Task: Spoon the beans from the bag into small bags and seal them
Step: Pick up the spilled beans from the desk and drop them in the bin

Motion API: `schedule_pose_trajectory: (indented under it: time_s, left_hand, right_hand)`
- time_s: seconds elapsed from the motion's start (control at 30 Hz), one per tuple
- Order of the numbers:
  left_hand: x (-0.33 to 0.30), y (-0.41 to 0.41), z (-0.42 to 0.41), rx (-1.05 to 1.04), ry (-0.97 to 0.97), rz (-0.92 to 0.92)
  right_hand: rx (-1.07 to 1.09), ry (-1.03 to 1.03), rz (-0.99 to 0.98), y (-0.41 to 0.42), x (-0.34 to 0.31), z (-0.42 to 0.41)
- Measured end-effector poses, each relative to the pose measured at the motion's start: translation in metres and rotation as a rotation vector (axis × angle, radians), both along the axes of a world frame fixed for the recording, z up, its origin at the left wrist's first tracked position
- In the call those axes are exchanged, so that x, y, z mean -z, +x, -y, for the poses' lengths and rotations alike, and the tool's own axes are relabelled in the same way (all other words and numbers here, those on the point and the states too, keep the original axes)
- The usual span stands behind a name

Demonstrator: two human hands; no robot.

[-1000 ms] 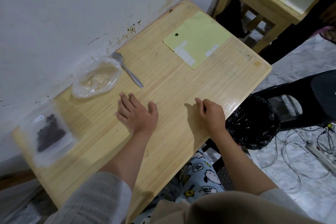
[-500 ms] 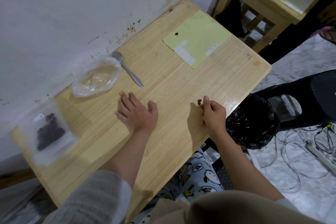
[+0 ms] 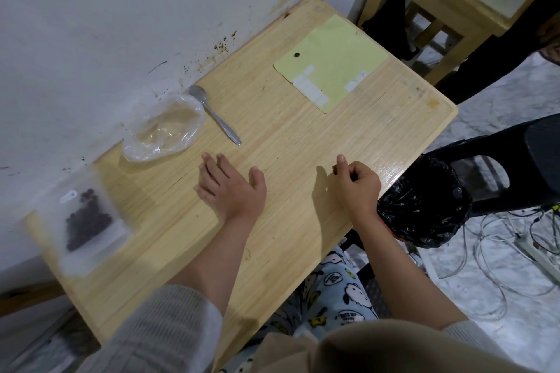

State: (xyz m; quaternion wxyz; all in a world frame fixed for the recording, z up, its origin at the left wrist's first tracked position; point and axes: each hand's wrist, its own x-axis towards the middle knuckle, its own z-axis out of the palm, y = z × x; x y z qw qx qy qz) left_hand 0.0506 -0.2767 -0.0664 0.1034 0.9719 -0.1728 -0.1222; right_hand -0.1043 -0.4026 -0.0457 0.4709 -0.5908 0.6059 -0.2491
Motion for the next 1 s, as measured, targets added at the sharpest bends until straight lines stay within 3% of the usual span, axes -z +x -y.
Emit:
schedule_pose_trajectory:
  time_s: [0.2, 0.43, 0.77, 1.0]
  left_hand:
    - [-0.001, -0.001, 0.000, -0.003, -0.002, 0.013]
    - [-0.001, -0.001, 0.001, 0.001, 0.004, 0.007]
    - [0.000, 0.000, 0.000, 0.003, 0.005, 0.016]
    - [0.000, 0.000, 0.000, -0.001, 0.016, 0.010]
  right_hand:
    - [-0.076, -0.013, -0.028, 0.001, -0.002, -0.002]
    - [-0.194, -0.398, -0.261, -0.005, -0.003, -0.003]
    - [-0.130, -0.090, -0.075, -0.004, -0.011, -0.003]
    - [-0.136, -0.139, -0.100, -0.008, -0.008, -0.008]
